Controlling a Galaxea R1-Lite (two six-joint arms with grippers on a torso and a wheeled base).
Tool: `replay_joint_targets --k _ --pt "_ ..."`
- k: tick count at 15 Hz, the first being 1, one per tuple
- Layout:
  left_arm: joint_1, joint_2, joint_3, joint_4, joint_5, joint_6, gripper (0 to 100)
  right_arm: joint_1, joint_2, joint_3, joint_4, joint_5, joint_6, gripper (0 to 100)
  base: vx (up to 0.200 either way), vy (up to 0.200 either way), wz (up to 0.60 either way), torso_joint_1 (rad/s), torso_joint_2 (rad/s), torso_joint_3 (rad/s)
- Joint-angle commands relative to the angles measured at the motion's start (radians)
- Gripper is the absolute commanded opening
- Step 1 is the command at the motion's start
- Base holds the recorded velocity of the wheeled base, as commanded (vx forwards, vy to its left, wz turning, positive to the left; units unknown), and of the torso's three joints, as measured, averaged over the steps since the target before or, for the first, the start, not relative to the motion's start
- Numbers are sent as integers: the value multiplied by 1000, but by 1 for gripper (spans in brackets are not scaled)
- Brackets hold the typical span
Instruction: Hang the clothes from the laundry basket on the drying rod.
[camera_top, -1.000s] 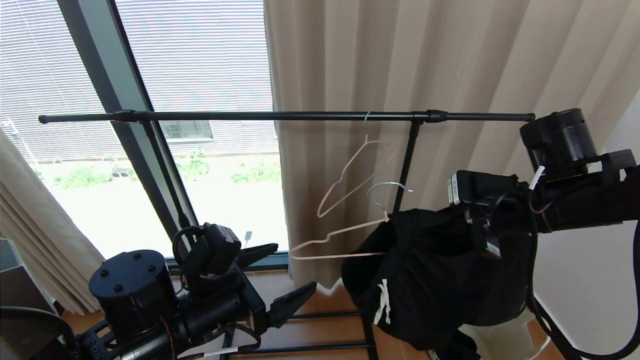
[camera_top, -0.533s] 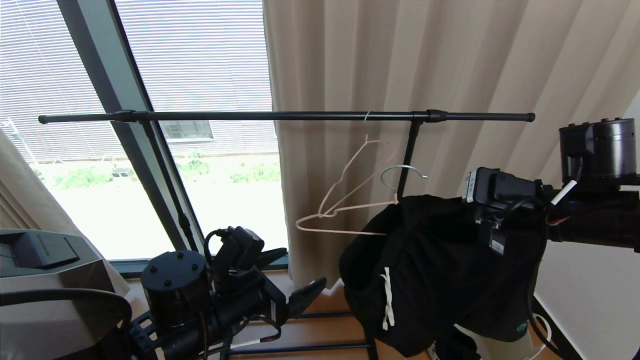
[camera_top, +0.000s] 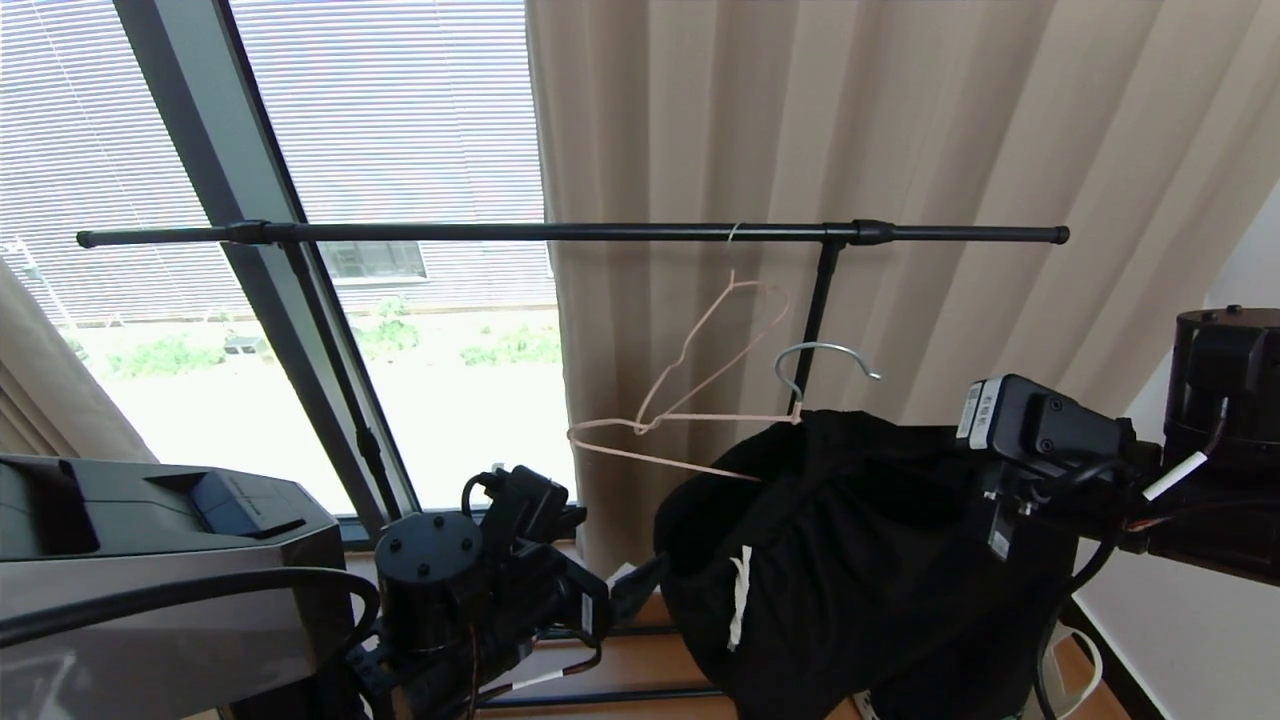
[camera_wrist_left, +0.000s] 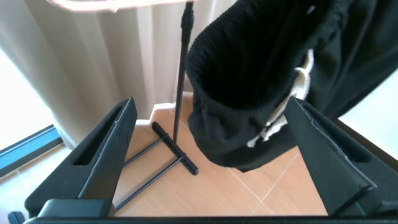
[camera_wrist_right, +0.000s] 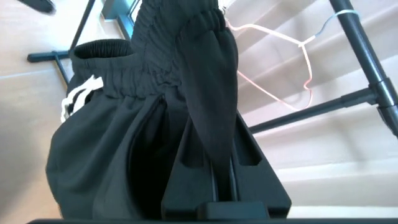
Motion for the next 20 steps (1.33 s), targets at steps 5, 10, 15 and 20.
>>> replay_joint_targets --k 5,10,15,20 --pt "-13 62 -55 -2 63 -31 100 22 -15 27 -2 1 1 0 0 0 0 0 0 0" --pt "-28 97 -68 -2 100 -31 100 28 -37 25 -2 1 31 0 0 0 0 0 0 0" --pt "-36 112 -73 -2 103 -31 100 44 -51 24 -2 1 58 0 0 0 0 0 0 0" --pt "-44 129 -73 -2 103 -31 100 62 -74 21 -2 -1 102 0 0 0 0 0 0 0"
